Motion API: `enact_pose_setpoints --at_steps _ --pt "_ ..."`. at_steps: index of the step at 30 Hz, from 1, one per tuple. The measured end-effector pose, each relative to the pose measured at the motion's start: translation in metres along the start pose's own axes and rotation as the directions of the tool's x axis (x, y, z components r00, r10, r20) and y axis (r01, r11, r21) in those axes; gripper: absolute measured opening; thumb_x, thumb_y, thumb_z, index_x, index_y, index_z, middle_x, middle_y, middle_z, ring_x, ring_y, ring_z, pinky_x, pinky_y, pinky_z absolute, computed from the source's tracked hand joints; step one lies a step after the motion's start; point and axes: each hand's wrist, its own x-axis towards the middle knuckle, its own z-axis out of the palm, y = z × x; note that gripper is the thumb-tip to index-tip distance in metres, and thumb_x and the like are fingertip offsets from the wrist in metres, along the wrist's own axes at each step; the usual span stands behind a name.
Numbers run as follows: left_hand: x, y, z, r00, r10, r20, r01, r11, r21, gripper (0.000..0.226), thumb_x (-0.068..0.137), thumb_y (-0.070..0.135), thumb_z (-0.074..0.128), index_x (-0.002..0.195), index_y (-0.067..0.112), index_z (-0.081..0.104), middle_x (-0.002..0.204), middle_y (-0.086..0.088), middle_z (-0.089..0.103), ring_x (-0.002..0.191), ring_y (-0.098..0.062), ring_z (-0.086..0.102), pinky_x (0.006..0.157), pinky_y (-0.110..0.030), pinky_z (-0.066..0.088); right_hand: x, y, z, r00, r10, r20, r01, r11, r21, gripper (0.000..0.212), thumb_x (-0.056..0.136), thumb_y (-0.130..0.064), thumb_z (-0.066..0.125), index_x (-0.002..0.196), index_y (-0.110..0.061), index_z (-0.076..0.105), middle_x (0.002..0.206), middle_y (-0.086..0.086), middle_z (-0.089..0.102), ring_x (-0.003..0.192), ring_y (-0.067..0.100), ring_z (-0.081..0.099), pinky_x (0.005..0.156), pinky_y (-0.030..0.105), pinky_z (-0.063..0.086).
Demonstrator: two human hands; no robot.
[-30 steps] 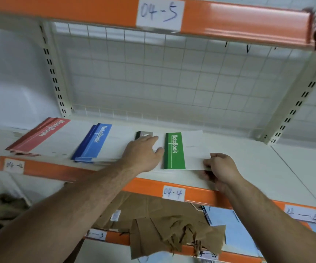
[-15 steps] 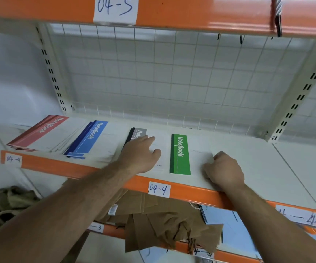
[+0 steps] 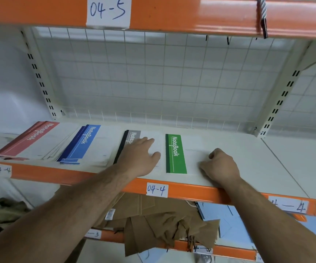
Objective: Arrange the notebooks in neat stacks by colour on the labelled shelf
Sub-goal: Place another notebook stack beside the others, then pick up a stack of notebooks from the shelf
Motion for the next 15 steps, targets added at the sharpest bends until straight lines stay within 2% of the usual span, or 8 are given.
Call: enact_pose_setpoints --at_steps 4,8,10,12,15 --pt "0.006 0.007 0.000 0.996 0.081 0.031 -0.081 0.997 -0.014 0.064 0.101 0.054 0.039 0.158 0.027 0.024 0.165 0.004 0.018 0.152 -0.016 0.014 0.124 -0.036 0.013 -0.003 -0.002 -0.004 0.999 0.048 0.016 -0.049 0.999 0.017 0.031 0.078 -0.015 0.064 0.109 -0.011 0.057 0.097 0.006 0.066 0.091 0.025 0.062 0.073 0.030 0.050" --pt "0.007 0.014 -0.002 0.983 0.170 0.064 -0.169 0.985 -0.018 0.065 0.100 0.056 0.037 0.157 0.029 0.023 0.165 0.004 0.019 0.151 -0.016 0.016 0.123 -0.040 0.014 -0.010 -0.007 -0.004 0.997 0.079 -0.002 -0.079 0.997 -0.027 0.036 0.084 -0.009 0.062 0.120 -0.010 0.057 0.114 0.009 0.063 0.103 0.026 0.060 0.083 0.030 0.050" --pt "0.006 0.015 -0.003 0.975 0.213 0.067 -0.212 0.977 -0.017 0.065 0.100 0.056 0.037 0.157 0.029 0.024 0.165 0.004 0.020 0.151 -0.016 0.018 0.123 -0.038 0.014 -0.015 -0.011 -0.006 0.994 0.106 -0.037 -0.106 0.994 -0.002 0.037 0.087 -0.015 0.063 0.122 -0.009 0.057 0.117 0.010 0.063 0.105 0.027 0.060 0.084 0.030 0.049" --pt "0.004 0.015 -0.006 0.965 0.253 0.069 -0.252 0.968 -0.018 0.065 0.100 0.056 0.037 0.158 0.028 0.024 0.165 0.004 0.020 0.151 -0.016 0.017 0.122 -0.037 0.014 -0.025 -0.013 -0.010 0.990 0.102 -0.102 -0.104 0.995 -0.011 0.043 0.092 -0.031 0.062 0.129 -0.010 0.056 0.124 0.011 0.062 0.114 0.028 0.058 0.090 0.032 0.047" --pt "-0.002 0.019 -0.009 0.945 0.315 0.091 -0.315 0.949 -0.009 0.064 0.101 0.053 0.037 0.158 0.026 0.024 0.165 0.002 0.019 0.152 -0.015 0.013 0.123 -0.038 0.010 -0.052 -0.016 -0.015 0.985 0.032 -0.172 -0.057 0.988 -0.146 0.060 0.095 -0.051 0.053 0.144 -0.016 0.048 0.145 0.008 0.050 0.134 0.028 0.043 0.105 0.039 0.040"
